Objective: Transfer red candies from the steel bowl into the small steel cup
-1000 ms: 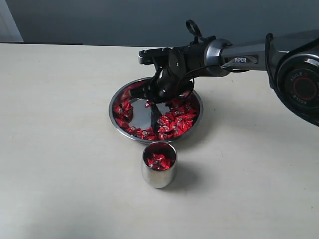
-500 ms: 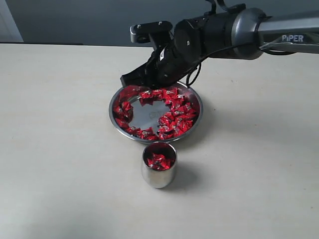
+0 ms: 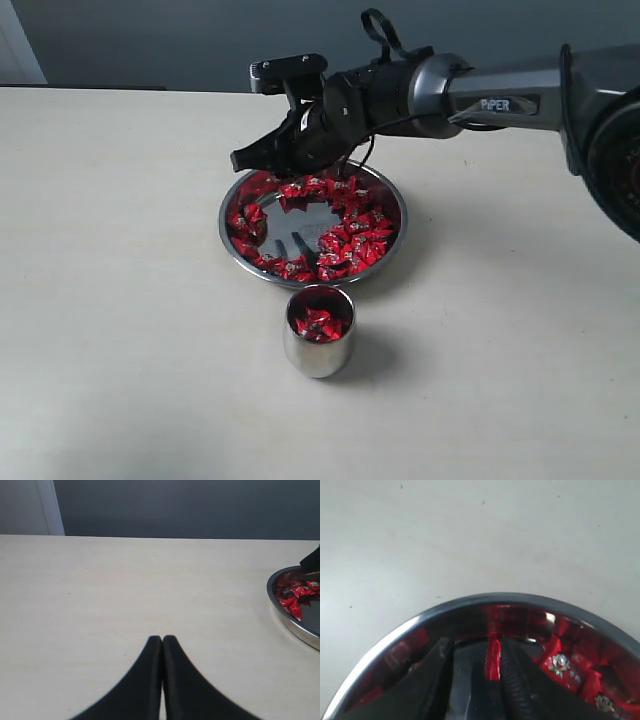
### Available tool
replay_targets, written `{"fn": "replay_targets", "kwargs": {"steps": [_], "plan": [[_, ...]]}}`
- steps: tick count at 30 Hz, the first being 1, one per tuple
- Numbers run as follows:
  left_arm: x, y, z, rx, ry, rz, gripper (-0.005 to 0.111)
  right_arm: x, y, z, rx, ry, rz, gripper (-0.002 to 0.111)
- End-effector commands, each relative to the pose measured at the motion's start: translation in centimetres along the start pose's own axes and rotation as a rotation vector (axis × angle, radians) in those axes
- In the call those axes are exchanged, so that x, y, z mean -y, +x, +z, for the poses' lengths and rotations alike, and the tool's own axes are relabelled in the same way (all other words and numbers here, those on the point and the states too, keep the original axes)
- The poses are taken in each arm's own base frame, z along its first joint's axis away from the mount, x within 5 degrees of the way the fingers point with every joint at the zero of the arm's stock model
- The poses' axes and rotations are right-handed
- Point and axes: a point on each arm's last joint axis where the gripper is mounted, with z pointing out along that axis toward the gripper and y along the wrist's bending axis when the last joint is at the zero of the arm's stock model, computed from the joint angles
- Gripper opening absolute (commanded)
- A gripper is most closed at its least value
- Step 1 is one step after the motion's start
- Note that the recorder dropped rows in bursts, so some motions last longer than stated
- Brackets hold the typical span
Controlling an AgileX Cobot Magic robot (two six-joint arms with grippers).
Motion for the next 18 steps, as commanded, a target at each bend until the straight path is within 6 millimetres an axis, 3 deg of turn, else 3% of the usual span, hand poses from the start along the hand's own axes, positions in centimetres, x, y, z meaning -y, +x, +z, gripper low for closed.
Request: {"fn": "replay_targets", "kwargs": {"steps": [1, 5, 18], "plan": [[0.0, 0.0, 0.0, 0.006, 0.005, -0.001, 0.0, 0.4, -0.6, 1.0, -0.028, 0.008, 0.003, 0.037], [0.0, 0.0, 0.0, 0.006, 0.005, -0.001, 0.0, 1.0, 0.4, 2.5, -0.132, 0.021, 0.011, 0.036], [0.0, 0.0, 0.0, 0.006, 0.005, -0.001, 0.0, 1.5, 2.5, 4.7, -0.203, 0.035, 0.01, 0.036]]}}
